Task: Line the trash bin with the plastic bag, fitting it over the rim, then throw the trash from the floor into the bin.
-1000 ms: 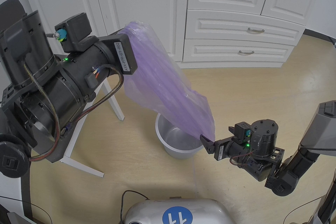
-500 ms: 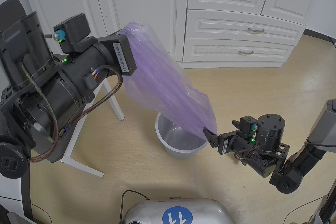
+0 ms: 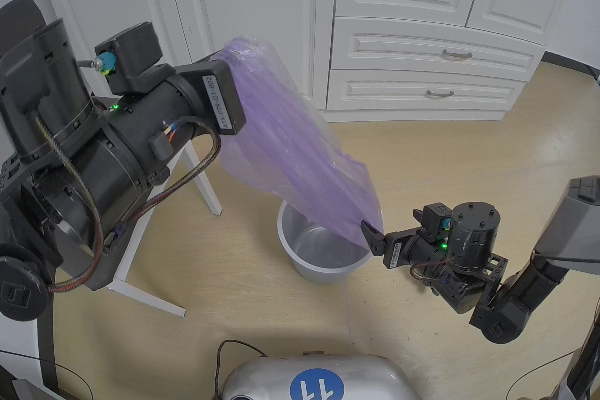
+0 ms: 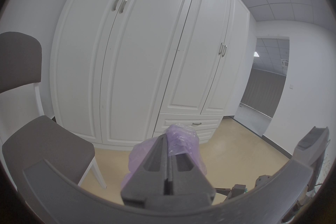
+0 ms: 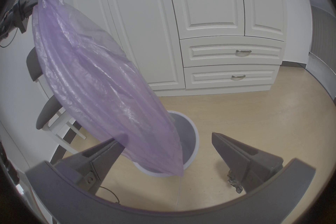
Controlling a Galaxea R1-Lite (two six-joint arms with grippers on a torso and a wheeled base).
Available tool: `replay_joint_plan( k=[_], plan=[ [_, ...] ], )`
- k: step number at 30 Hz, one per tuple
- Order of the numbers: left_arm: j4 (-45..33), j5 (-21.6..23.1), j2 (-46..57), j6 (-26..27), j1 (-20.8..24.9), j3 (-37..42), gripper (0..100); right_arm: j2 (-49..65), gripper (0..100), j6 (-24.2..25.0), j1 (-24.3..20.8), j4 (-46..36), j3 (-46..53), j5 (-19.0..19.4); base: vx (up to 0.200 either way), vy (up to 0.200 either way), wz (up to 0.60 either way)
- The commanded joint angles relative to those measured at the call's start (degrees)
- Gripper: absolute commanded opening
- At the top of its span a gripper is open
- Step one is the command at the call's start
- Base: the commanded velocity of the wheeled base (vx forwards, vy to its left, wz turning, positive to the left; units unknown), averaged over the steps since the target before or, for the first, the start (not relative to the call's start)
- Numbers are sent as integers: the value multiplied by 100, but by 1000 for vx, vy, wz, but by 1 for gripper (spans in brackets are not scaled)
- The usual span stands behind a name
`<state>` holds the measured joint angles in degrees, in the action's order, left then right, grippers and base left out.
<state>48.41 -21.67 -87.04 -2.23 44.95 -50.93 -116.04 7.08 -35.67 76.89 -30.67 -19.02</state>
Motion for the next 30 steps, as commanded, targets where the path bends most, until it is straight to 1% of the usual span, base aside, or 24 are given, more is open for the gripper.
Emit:
replay_joint_plan(
  k=[1,4,6,12,17,18,22,26,30],
  plan=[
    [2,-3,-32,-5,40,-22,0,-894,100,-5,-116,652,-273,-252,0,0,0],
    [2,-3,-41,-23,84,-31,0,-1395,100,-128,-142,1303,-484,-550,0,0,0],
    [11,-3,-41,-32,93,-31,0,-1518,100,-260,-133,1311,-545,-586,0,0,0],
    [11,-3,-23,-102,137,-40,0,-1843,100,-234,-133,1311,-791,-630,0,0,0],
    [11,5,12,-128,172,-31,0,-2116,100,-14,-116,1311,-1108,-717,0,0,0],
    [2,5,20,-208,234,-31,0,-2177,100,153,-107,1311,-1248,-726,0,0,0],
    [2,-3,29,-278,278,-31,0,-2318,100,443,-80,1311,-1556,-735,0,0,0],
    [2,5,29,-278,278,-40,0,-2573,100,487,-72,1311,-1828,-876,0,0,0],
    [2,-3,29,-278,287,-40,0,-2687,100,557,-54,1311,-1960,-893,0,0,0]
  ],
)
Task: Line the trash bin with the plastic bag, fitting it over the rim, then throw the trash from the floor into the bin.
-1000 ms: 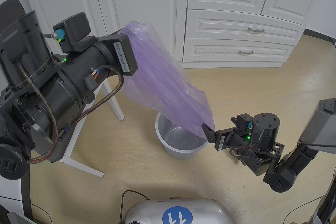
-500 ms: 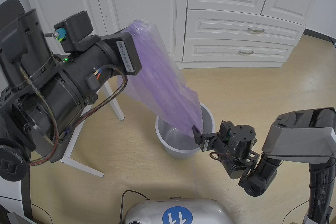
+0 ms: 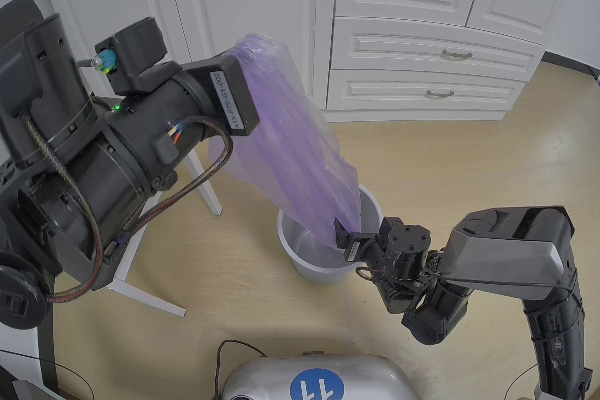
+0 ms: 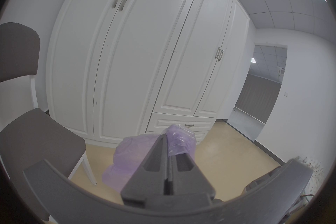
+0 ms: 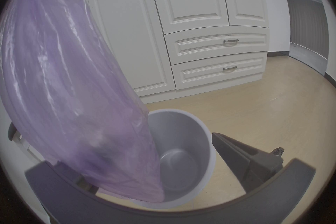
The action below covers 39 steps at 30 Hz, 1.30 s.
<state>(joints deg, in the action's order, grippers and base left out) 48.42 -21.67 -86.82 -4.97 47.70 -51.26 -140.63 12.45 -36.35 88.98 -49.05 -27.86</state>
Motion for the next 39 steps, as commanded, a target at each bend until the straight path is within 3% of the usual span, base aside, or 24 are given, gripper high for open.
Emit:
replay_joint_plan(
  k=[1,9,21,22,32,39],
  plan=[
    [9,-3,25,-4,11,-7,0,-246,100,153,14,102,-131,-9,0,0,0],
    [1,-3,130,-83,11,46,0,-184,100,698,146,102,-183,105,0,0,0],
    [1,5,209,-206,55,152,0,36,100,1752,172,41,-113,773,0,0,0],
    [1,5,209,-206,55,152,0,53,0,1788,172,41,-95,817,0,0,0],
    [1,5,245,-302,55,195,0,36,0,1849,190,41,10,1001,0,0,0],
    [106,23,271,-654,-332,1022,0,730,0,1533,498,-74,414,1124,0,0,0]
  ],
)
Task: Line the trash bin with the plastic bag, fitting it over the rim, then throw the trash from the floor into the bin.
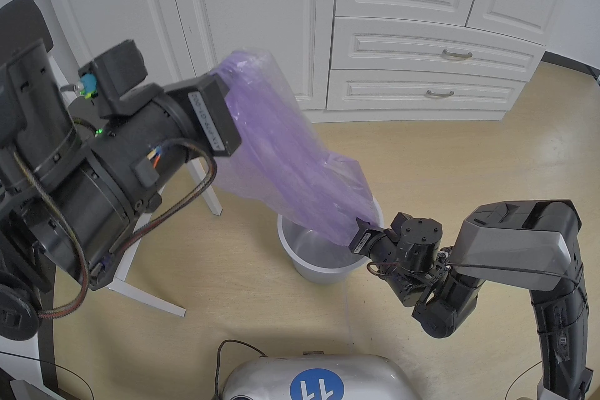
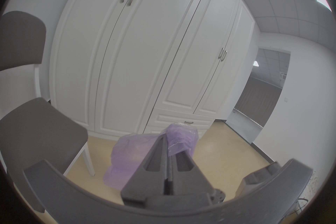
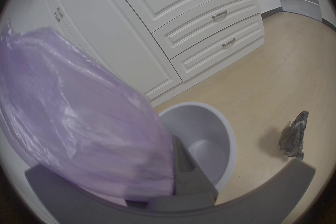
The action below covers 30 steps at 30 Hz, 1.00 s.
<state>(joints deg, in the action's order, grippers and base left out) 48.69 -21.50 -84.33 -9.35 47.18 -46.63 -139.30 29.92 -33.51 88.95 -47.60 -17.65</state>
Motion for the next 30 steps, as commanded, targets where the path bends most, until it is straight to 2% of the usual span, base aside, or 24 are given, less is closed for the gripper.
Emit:
replay_joint_plan(
  k=[1,2,3,5,6,7,9,13,15,17,19,24,30],
  plan=[
    [114,6,22,-278,-306,664,0,817,0,-399,293,-273,375,192,0,0,0],
    [114,6,22,-278,-306,664,0,817,0,-399,293,-273,375,192,0,0,0],
    [150,15,-13,-339,-314,822,0,1256,0,-715,424,-748,559,289,0,0,0],
    [158,-12,-145,-375,-306,1059,0,1792,0,-953,574,-1170,797,473,0,0,0],
    [158,-12,-145,-375,-306,1059,0,1792,0,-953,574,-1170,797,473,0,0,0],
    [211,-20,-452,-348,-297,1244,0,2337,0,-1102,714,-1478,972,754,0,0,0],
    [413,-47,-734,-392,-297,1341,0,2970,0,-1225,855,-1952,1131,957,0,0,0],
    [642,-64,-1278,-480,-297,1516,0,3876,0,-1568,934,-3191,1227,1044,0,0,0],
    [659,-64,-1489,-471,-288,1578,0,4051,0,-1823,925,-3543,1280,1044,0,0,0],
    [677,-64,-1674,-471,-262,1560,0,4104,0,-2042,864,-3569,1350,1044,0,0,0],
    [677,-64,-1683,-471,-262,1552,0,4104,0,-2060,864,-3561,1350,1044,0,0,0],
    [686,-29,-1964,-489,81,1481,0,4069,0,-2113,451,-3411,1359,1009,0,0,0],
    [1169,-47,-2588,-489,134,1182,0,3911,0,-2086,-147,-3402,1262,1044,0,0,0]
  ],
)
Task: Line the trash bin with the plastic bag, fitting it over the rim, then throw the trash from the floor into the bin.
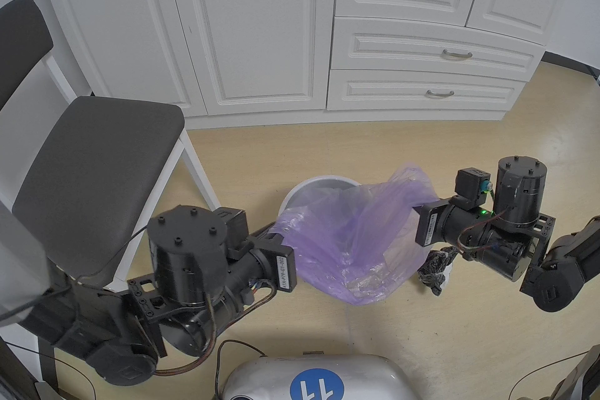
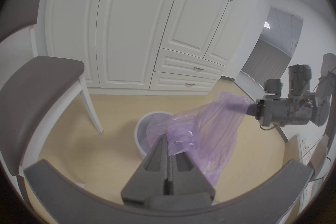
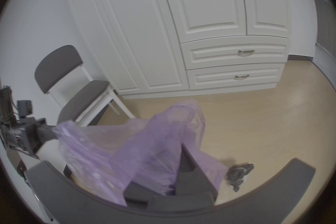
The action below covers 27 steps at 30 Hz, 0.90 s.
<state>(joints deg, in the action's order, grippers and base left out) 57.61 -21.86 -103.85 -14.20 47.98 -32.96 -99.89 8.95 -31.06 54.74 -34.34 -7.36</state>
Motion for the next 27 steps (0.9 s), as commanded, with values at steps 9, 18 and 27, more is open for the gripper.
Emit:
replay_joint_plan(
  k=[9,18,27],
  plan=[
    [1402,-11,-1199,-12,18,-544,0,-1112,0,573,-814,863,-407,-37,0,0,0],
    [1674,-11,-1709,-302,-105,-668,0,-1630,0,573,-682,1408,-442,-37,0,0,0],
    [1745,32,-1867,-689,-105,-738,0,-1639,0,582,-559,1408,-222,-37,0,0,0]
  ],
)
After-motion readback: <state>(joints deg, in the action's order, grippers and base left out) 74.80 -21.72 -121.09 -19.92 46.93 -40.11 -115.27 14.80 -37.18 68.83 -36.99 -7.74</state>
